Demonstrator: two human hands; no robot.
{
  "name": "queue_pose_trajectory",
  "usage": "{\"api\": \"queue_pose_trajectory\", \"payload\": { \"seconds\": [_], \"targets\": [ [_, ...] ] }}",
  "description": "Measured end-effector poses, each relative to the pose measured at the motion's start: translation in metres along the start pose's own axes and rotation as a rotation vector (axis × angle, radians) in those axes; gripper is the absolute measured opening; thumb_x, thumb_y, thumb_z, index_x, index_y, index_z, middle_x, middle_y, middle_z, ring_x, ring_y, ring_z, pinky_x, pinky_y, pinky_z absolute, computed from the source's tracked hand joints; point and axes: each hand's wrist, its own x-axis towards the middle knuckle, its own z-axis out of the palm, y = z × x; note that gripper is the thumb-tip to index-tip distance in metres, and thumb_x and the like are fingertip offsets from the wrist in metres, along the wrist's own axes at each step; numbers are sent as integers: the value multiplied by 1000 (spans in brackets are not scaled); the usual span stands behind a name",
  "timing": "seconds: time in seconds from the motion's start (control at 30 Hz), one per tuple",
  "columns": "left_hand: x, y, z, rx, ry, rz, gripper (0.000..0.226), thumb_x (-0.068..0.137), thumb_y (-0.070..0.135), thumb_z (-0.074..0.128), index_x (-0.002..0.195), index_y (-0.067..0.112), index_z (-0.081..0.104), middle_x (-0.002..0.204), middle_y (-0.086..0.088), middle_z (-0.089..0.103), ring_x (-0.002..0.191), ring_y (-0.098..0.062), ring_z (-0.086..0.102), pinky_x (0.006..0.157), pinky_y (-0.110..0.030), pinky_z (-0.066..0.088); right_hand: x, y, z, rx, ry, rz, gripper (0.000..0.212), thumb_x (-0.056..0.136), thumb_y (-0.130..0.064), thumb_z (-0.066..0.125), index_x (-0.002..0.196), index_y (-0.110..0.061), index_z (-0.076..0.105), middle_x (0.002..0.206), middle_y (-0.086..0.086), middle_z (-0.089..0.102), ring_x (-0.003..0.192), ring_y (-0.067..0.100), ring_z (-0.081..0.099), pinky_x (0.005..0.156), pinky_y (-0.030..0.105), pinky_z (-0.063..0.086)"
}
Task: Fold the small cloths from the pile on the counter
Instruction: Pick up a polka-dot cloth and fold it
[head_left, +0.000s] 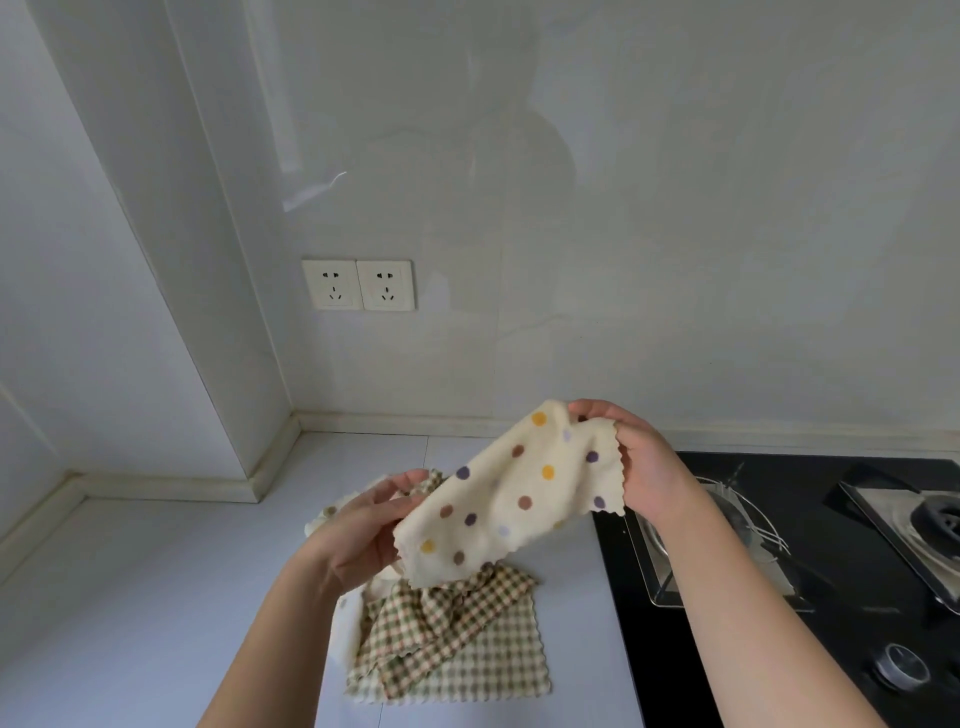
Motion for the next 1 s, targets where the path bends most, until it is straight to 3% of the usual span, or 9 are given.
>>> {"api": "queue_pose_trajectory", "payload": {
  "seconds": [0.13,0.27,0.47,0.6,0.7,0.77,0.87,0.9,1.0],
  "targets": [
    [-4,4,1,85,255,256,19,95,4,51,102,13,66,75,-1,68,70,-18,58,64,-28,50,1,7,-8,19,39,31,39,90,7,33,96,-9,68,82,8,68,74,20,64,66,32,49],
    [-12,10,-6,162,400,379,13,92,5,58,96,9,70,85,-3,69,77,-18,60,68,-27,48,3,14,-17,26,53,79,34,95,1,33,101,-5,66,87,12,71,81,24,66,70,34,52],
    [-16,11,-10,630,538,531,25,85,5,70,102,23,71,62,10,45,53,-3,41,53,-10,36,2,32,-21,-267,107,48,22,89,6,59,103,-8,69,102,15,71,97,27,67,88,41,57],
    [-23,14,-2,975,657,632,17,85,9,70,94,24,72,79,17,56,71,-2,54,60,-7,38,3,40,-20,-517,203,35,26,87,4,63,94,-18,72,100,12,70,99,26,66,91,40,56],
    [-23,17,3,1143,607,782,11,83,7,72,85,18,71,87,12,55,77,-4,54,69,-10,38,4,41,-19,-953,252,9,19,87,-9,65,84,-26,69,99,0,68,95,16,62,83,29,49],
    [-21,23,12,1220,503,868,10,85,7,70,87,17,68,94,10,59,83,-5,56,74,-17,43,2,41,-10,-1114,159,-44,15,85,-17,70,95,-28,67,113,-8,60,108,10,56,87,24,39],
    [-18,31,38,1326,284,966,9,89,11,64,91,19,66,88,14,64,79,-2,58,72,-13,43,-5,43,30,-1024,-155,-45,50,81,-26,75,128,-30,55,128,-21,49,119,-3,45,95,17,33],
    [-16,32,46,1364,210,1002,8,88,14,62,93,19,68,88,12,65,78,-2,58,71,-14,44,-7,46,43,-972,-227,-42,50,82,-25,73,128,-31,55,127,-21,53,117,-5,49,95,16,38],
    [-15,29,53,1365,133,1016,13,89,23,65,101,19,69,89,16,63,78,1,60,69,-9,42,-6,60,63,-850,-243,-86,9,91,-17,63,93,-26,66,90,-13,69,84,-5,62,82,24,51]
  ]
}}
